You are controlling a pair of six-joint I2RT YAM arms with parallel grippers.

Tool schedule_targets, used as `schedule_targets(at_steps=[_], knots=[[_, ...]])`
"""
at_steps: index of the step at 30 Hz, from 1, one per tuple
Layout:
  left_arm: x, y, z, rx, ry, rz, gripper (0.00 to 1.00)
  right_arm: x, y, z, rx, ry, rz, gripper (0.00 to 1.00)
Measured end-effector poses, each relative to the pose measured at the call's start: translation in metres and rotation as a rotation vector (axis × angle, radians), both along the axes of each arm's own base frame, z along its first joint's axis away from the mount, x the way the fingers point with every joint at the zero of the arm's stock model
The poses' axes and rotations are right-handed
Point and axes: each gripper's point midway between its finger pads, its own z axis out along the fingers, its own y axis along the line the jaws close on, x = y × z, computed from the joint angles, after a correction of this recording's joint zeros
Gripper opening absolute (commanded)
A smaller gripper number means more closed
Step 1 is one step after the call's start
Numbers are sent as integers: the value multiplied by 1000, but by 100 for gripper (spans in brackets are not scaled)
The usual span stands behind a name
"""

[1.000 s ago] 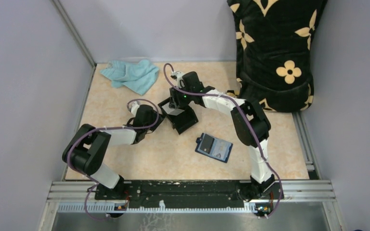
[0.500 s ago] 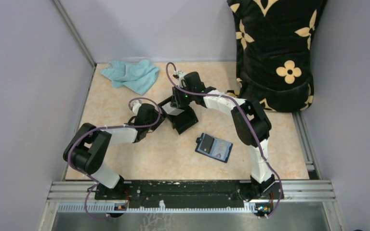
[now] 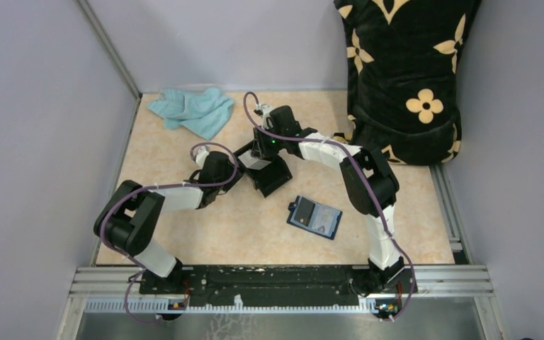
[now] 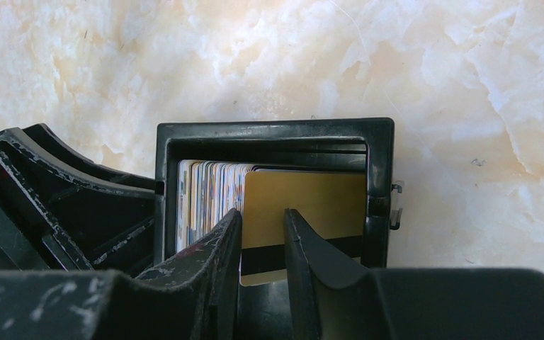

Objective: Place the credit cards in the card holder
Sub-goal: Pick up the credit card from the storage box.

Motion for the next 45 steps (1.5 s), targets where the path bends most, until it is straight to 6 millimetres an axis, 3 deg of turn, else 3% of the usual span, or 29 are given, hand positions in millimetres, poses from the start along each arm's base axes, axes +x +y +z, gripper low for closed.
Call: schedule_targets(at_steps=[35, 45], knots=[[-2, -2, 1, 17, 5, -8, 52, -11, 3, 17, -10, -14, 4, 22], [-9, -4, 1, 25, 20, -19, 51, -23, 8, 33, -6, -27, 21, 20]])
